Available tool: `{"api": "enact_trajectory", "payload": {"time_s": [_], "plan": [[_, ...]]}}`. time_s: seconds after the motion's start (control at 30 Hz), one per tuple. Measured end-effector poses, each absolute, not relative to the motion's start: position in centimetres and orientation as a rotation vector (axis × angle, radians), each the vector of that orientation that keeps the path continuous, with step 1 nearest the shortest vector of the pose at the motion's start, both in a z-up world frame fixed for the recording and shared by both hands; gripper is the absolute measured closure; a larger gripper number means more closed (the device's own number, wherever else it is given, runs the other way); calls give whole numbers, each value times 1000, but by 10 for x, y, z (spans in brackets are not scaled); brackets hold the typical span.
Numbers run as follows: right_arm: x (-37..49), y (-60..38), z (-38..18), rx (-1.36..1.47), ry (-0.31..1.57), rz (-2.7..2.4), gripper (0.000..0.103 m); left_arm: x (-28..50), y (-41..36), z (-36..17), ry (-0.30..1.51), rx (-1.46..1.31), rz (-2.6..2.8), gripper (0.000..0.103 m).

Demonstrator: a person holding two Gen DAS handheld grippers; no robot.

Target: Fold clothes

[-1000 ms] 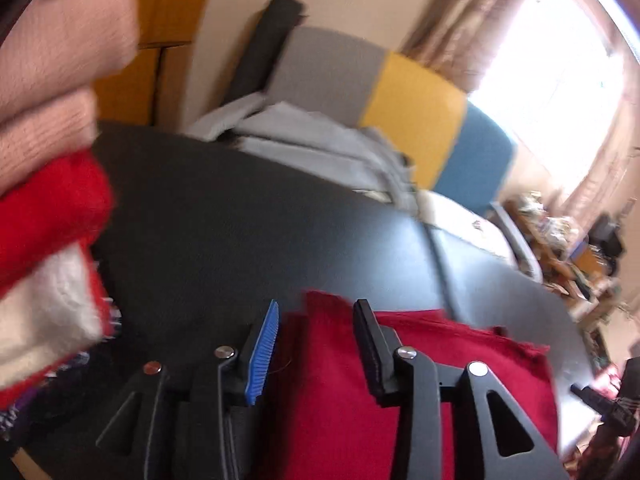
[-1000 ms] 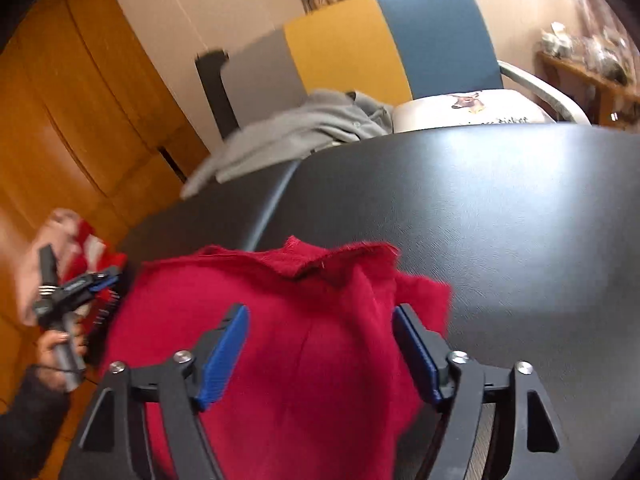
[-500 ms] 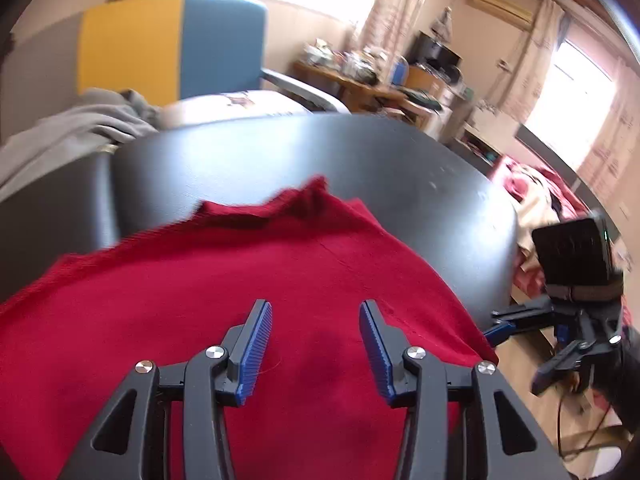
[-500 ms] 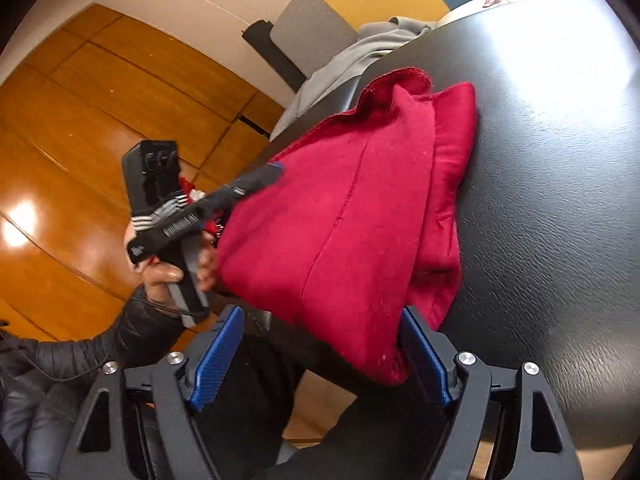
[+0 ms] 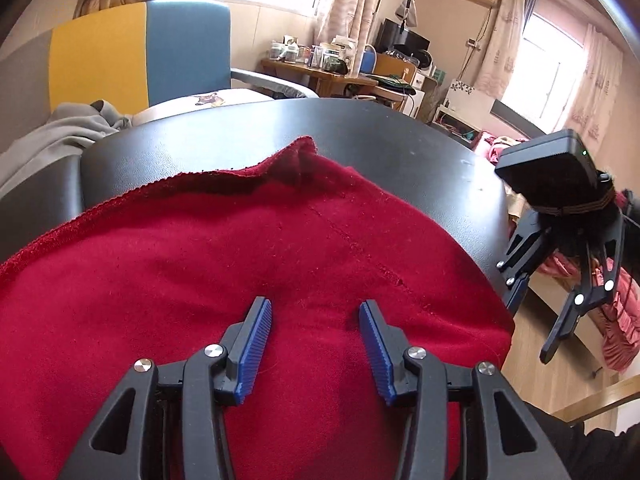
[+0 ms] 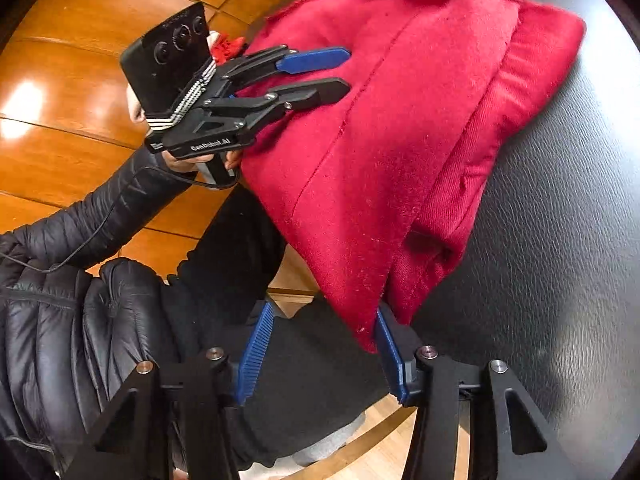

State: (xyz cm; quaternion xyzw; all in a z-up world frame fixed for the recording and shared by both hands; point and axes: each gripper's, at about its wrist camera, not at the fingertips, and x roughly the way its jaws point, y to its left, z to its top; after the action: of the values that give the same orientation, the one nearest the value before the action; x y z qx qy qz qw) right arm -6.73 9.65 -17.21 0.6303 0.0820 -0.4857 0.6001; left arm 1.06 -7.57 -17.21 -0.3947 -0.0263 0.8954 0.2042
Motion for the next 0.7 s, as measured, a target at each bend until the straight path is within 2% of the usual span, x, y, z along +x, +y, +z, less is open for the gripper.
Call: {"api": "enact_trajectory", "payload": {"time_s": [0.03, 0.13, 0.2, 0.23, 0.33, 0.43, 0.57, 0.7], "plan": [[-66, 99, -170, 1457, 186, -1159, 51, 11, -76, -172, -87, -1106, 2501, 56], [-60, 111, -156, 1436, 229, -1304, 51, 8, -96, -161, -280, -1152, 2465, 56], [-58, 117, -140, 1408, 294, -1445, 33, 13, -115, -154, -407, -1126, 2468, 56], [-57, 120, -131, 1388, 296, -1510, 33, 18, -126, -149, -464, -1109, 2476, 56], [-47, 114, -99, 1232, 240, -1648, 34, 37, -150, -140, -440, -1079, 2579, 56], [-31, 82, -89, 1082, 270, -1690, 34, 65, -170, -139, -446, -1105, 2643, 56], [-11, 28, -112, 1060, 343, -1611, 36, 106, -192, -152, -412, -1191, 2731, 56], [6, 19, -152, 1087, 534, -1573, 35, 126, -202, -153, -508, -1152, 2760, 62]]}}
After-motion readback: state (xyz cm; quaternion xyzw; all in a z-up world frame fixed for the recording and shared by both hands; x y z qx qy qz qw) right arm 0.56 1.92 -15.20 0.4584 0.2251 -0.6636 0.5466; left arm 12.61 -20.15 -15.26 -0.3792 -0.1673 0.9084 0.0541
